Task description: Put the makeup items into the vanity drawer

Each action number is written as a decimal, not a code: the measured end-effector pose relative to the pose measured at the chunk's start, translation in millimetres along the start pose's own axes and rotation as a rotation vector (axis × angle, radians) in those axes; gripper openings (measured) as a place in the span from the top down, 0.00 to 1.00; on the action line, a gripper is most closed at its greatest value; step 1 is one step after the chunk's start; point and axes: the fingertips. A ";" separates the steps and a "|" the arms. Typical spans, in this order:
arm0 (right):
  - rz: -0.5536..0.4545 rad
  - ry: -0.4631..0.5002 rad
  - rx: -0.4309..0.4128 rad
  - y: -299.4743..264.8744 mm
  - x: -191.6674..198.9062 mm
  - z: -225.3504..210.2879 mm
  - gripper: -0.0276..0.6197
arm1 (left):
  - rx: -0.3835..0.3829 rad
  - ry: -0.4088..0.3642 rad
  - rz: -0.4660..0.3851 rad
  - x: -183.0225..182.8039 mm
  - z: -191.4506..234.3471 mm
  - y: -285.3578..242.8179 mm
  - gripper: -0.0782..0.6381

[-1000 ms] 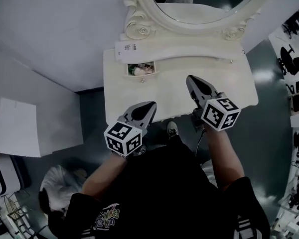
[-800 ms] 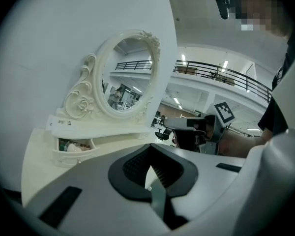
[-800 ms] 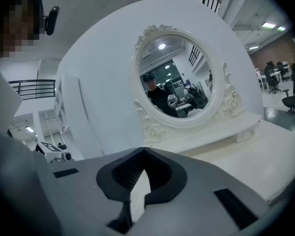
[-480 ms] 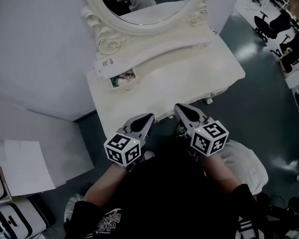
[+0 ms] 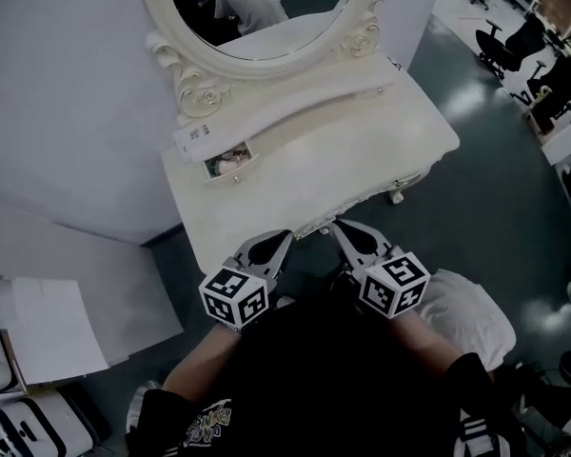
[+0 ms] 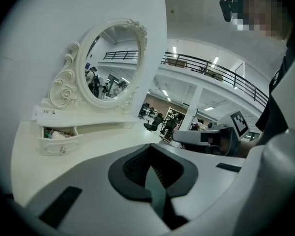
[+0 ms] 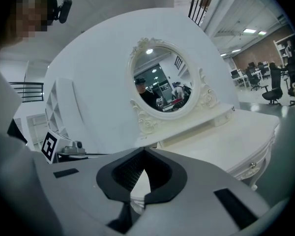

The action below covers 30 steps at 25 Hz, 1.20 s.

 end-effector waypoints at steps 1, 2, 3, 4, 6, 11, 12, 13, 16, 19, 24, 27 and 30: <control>0.001 0.000 -0.008 -0.9 -0.8 0.7 0.91 | -0.006 -0.003 -0.005 -1.8 -0.2 0.7 0.89; 0.003 -0.001 -0.017 -2.2 -1.5 1.9 0.91 | -0.012 -0.002 -0.010 -4.1 0.2 1.2 0.89; 0.006 0.000 -0.026 -3.2 -2.0 3.3 0.91 | -0.017 0.001 -0.013 -6.1 0.5 1.7 0.89; 0.009 0.001 -0.033 -3.6 -2.4 4.6 0.91 | -0.021 0.003 -0.016 -7.1 0.2 2.3 0.89; 0.010 0.007 -0.044 -3.5 -3.0 5.8 0.91 | -0.028 -0.003 -0.019 -7.2 -1.0 3.4 0.89; 0.017 0.014 -0.062 -4.8 -0.7 9.0 0.91 | -0.040 -0.003 -0.027 -6.2 -1.0 6.1 0.89; 0.021 0.015 -0.065 -5.0 0.8 10.6 0.91 | -0.040 -0.001 -0.027 -5.2 -1.1 7.0 0.89; 0.024 0.014 -0.068 -5.1 2.2 11.7 0.91 | -0.040 0.002 -0.026 -4.0 -1.3 7.8 0.89; 0.027 0.001 -0.070 -4.0 6.6 13.9 0.91 | -0.036 0.009 -0.020 0.3 -3.2 10.5 0.89; 0.032 -0.011 -0.071 -2.0 12.4 17.2 0.91 | -0.032 0.012 -0.016 5.3 -5.9 14.8 0.89; 0.042 -0.016 -0.081 -3.4 19.2 24.3 0.91 | -0.037 0.019 -0.011 10.1 -5.0 22.0 0.89; 0.049 -0.018 -0.089 -3.8 22.0 28.6 0.91 | -0.045 0.023 -0.011 12.1 -4.8 27.0 0.89; 0.052 -0.017 -0.096 -5.6 23.3 32.5 0.91 | -0.049 0.023 -0.013 13.0 -3.7 30.7 0.89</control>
Point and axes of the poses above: the fingertips, and each gripper's own axes: y backward along the fingers, z to its left, x out of its underside, and after that the axes turned 14 degrees about -x, right-handed
